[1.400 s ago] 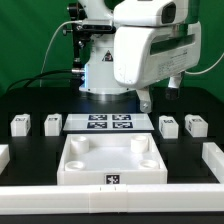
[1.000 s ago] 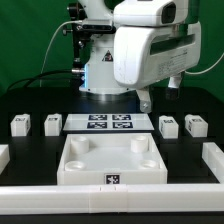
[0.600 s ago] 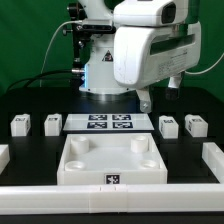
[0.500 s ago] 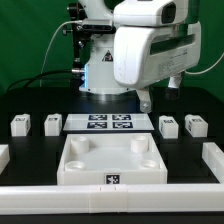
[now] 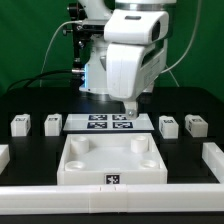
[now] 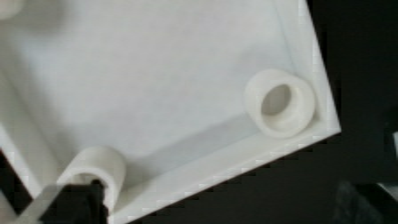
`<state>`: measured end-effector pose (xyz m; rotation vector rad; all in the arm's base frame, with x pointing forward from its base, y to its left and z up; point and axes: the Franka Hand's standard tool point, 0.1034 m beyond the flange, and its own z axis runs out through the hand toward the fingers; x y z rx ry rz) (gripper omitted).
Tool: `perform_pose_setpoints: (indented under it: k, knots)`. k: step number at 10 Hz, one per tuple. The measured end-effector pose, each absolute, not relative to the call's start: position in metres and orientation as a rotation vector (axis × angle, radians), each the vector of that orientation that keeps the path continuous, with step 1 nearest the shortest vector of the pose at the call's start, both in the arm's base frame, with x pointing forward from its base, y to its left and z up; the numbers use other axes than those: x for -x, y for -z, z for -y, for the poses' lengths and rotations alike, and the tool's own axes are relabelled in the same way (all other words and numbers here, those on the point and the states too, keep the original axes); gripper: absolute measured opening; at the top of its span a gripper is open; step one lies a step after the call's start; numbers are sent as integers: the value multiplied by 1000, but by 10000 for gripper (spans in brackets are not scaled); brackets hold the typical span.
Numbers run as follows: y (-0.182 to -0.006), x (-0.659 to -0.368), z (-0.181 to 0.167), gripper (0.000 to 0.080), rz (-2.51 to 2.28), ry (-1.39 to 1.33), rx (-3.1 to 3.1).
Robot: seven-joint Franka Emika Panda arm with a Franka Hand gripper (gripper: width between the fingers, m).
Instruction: Assemble one leg
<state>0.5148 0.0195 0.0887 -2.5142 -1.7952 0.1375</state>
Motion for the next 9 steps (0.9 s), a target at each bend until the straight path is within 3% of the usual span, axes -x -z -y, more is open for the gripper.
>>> perform_pose_setpoints:
  k: [2,7,9]
  knots:
    - [-75,-496,-8,650,1843,-167,2449]
    - [-72,-492,-7,650,1884,-169,2412]
    - [-61,-482,-8,650,2060,-110,2285]
